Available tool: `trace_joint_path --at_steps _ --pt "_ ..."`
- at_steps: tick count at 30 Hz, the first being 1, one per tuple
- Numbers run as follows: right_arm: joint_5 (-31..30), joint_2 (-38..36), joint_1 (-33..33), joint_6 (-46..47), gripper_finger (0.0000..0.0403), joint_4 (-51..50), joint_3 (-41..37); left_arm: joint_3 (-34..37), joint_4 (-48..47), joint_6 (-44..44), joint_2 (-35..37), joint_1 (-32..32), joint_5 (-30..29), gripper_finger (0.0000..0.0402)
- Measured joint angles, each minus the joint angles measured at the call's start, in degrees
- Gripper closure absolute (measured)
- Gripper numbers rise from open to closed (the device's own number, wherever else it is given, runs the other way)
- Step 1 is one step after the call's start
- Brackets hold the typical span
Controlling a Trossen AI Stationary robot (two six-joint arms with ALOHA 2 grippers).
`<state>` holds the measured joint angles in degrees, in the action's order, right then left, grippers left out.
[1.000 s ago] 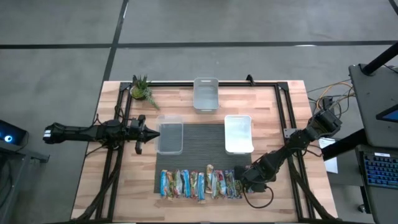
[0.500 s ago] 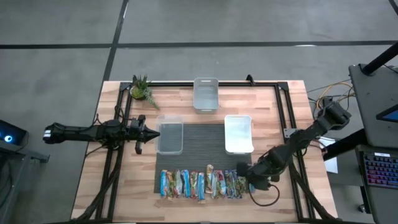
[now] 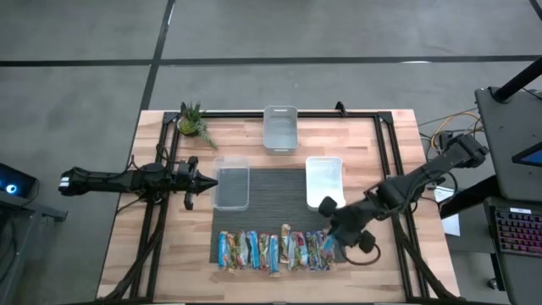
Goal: Pick and place Granola Bars by type
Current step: Put the red granola bar into the transparent bin
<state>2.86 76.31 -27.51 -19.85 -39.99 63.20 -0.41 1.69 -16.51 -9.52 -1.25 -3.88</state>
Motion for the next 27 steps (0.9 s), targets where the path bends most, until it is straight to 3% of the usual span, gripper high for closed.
trace_joint_path --at_steps 12,27 --pt "0.1 7.3 9.6 1.9 0.0346 0.1 12.5 0.0 0.0 0.0 0.0 0.0 0.0 0.0402" --pt "0.1 26.6 22.0 7.2 0.0346 5.9 28.5 0.0 0.0 0.0 0.0 0.0 0.0 0.0402"
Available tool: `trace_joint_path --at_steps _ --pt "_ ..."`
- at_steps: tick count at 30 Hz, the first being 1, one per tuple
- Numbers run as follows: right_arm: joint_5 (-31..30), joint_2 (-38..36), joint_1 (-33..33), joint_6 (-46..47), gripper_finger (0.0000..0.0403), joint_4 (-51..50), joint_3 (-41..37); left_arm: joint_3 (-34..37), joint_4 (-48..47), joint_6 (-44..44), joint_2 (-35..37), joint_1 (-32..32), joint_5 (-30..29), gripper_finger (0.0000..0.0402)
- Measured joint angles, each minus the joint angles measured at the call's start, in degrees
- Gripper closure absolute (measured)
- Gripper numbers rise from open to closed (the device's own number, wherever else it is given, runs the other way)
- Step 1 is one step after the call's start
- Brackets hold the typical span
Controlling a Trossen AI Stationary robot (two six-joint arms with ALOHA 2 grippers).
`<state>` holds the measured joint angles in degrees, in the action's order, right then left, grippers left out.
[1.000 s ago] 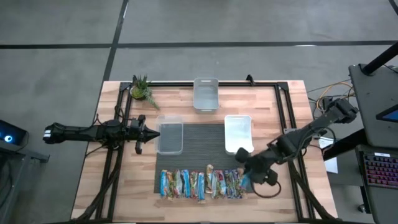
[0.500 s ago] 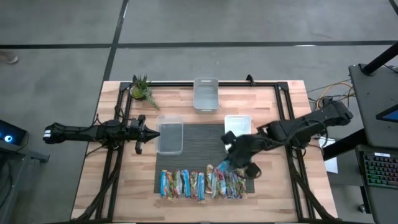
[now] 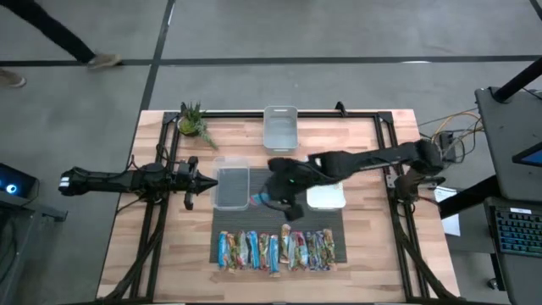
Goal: Pick and place Granola Bars by type
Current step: Put the red granola bar into the transparent bin
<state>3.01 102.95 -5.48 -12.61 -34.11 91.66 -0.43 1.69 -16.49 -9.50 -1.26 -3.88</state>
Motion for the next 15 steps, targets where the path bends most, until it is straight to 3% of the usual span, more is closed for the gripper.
trace_joint_path --at_steps 10,15 --pt "0.0 8.1 5.1 -9.7 0.0346 -0.1 9.6 0.0 0.0 0.0 0.0 0.0 0.0 0.0402" --pt "-0.1 8.7 6.6 -20.7 0.0346 -0.3 10.3 0.0 0.0 0.0 0.0 0.0 0.0 0.0402"
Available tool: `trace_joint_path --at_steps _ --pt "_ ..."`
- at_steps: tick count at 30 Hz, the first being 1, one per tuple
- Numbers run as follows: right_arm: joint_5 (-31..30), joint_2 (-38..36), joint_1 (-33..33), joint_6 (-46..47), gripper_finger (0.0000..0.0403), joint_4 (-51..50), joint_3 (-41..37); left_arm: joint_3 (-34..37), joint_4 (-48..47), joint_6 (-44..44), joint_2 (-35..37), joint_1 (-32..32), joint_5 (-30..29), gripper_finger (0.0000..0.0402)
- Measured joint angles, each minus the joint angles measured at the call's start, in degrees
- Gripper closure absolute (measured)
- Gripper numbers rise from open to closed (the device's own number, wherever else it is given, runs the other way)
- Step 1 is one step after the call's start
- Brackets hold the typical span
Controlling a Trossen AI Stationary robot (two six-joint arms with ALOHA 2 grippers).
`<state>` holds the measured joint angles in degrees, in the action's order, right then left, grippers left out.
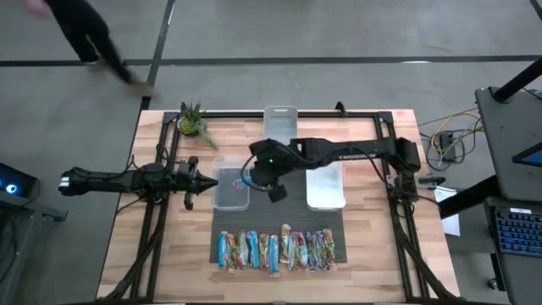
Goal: Pick and place Granola Bars by type
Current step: Put the red granola bar into the transparent bin
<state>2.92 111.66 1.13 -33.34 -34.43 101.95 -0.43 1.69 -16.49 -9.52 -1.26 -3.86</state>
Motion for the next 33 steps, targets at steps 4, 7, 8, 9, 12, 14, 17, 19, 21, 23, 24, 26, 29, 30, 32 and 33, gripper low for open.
trace_joint_path --at_steps 4,7,8,9,12,14,17,19,21,23,24,26,29,30,32,33 --pt "0.1 0.0 1.2 -10.9 0.0346 -0.1 -0.1 0.0 0.0 0.0 0.0 0.0 0.0 0.0402" --pt "0.2 0.0 2.2 -16.7 0.0346 0.0 -0.1 0.0 0.0 0.0 0.0 0.0 0.0 0.0402" --pt "0.3 0.0 2.5 -18.6 0.0346 0.0 -0.1 0.0 0.0 0.0 0.0 0.0 0.0 0.0402" --pt "0.7 0.0 2.8 -20.4 0.0346 0.0 -0.1 0.0 0.0 0.0 0.0 0.0 0.0 0.0402" --pt "3.2 0.0 3.2 -25.6 0.0346 0.4 -0.4 0.0 0.0 0.0 0.0 0.0 0.0 0.0402" --pt "4.6 0.0 3.3 -28.2 0.0346 0.9 -0.5 0.0 0.0 0.0 0.0 0.0 0.0 0.0402" --pt "5.0 0.0 3.3 -32.2 0.0346 1.0 -0.5 0.0 0.0 0.0 0.0 0.0 0.0 0.0402" --pt "5.1 0.0 3.3 -34.4 0.0347 1.7 -0.9 0.0 0.0 0.0 0.0 0.0 0.0 0.0402" --pt "5.1 0.0 3.3 -36.2 0.0348 3.2 -1.4 0.0 0.0 0.0 0.0 0.0 0.0 0.0402" --pt "5.1 0.0 3.3 -37.5 0.0349 4.6 -2.0 0.0 0.0 0.0 0.0 0.0 0.0 0.0402" --pt "5.1 0.0 3.3 -38.2 0.0349 5.2 -2.2 0.0 0.0 0.0 0.0 0.0 0.0 0.0402" --pt "5.1 0.0 3.3 -39.5 0.0350 7.1 -3.1 0.0 0.0 0.0 0.0 0.0 0.0 0.0402" --pt "5.1 0.0 3.2 -39.8 0.0350 11.0 -4.8 0.0 0.0 0.0 0.0 0.0 0.0 0.0402" --pt "5.1 0.0 3.2 -39.8 0.0350 12.3 -5.5 0.0 0.0 0.0 0.0 0.0 0.0 0.0402" --pt "5.1 0.0 3.1 -39.9 0.0351 14.6 -6.7 0.0 0.0 0.0 0.0 0.0 0.0 0.0402" --pt "5.1 0.0 3.1 -39.9 0.0351 15.3 -7.2 0.0 0.0 0.0 0.0 0.0 0.0 0.0402"
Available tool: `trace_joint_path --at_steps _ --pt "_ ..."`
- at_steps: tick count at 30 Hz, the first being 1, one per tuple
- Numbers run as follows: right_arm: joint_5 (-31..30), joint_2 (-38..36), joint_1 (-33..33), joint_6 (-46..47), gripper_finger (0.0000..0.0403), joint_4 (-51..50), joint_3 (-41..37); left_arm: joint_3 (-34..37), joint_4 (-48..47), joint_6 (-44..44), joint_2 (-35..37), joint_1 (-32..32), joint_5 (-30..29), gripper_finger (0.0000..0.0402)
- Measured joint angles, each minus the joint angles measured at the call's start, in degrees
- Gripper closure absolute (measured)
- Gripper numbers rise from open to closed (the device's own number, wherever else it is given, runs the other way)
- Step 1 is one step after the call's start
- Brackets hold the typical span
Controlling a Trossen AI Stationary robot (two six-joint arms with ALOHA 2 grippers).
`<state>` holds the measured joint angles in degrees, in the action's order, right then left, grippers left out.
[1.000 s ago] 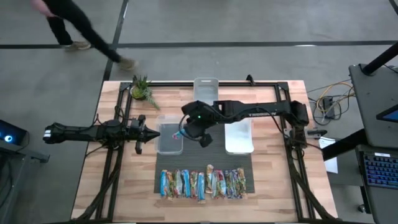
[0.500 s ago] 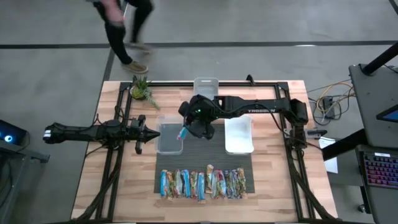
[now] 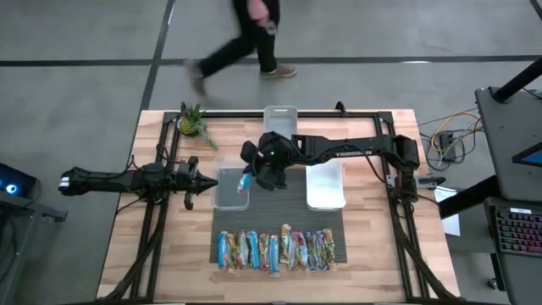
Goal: Pick and place Granola Bars by type
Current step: Put the red granola bar into the transparent bin
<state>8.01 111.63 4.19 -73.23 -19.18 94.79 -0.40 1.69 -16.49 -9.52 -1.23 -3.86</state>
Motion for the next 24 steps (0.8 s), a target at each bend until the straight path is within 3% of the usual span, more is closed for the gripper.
trace_joint_path --at_steps 13,24 --pt "0.0 1.9 -0.1 0.5 0.0351 6.6 -2.8 0.0 0.0 0.0 0.0 0.0 0.0 0.0402" --pt "-0.4 10.4 -0.5 0.8 0.0351 7.7 6.3 0.0 0.0 0.0 -0.2 0.0 0.0 0.0402"
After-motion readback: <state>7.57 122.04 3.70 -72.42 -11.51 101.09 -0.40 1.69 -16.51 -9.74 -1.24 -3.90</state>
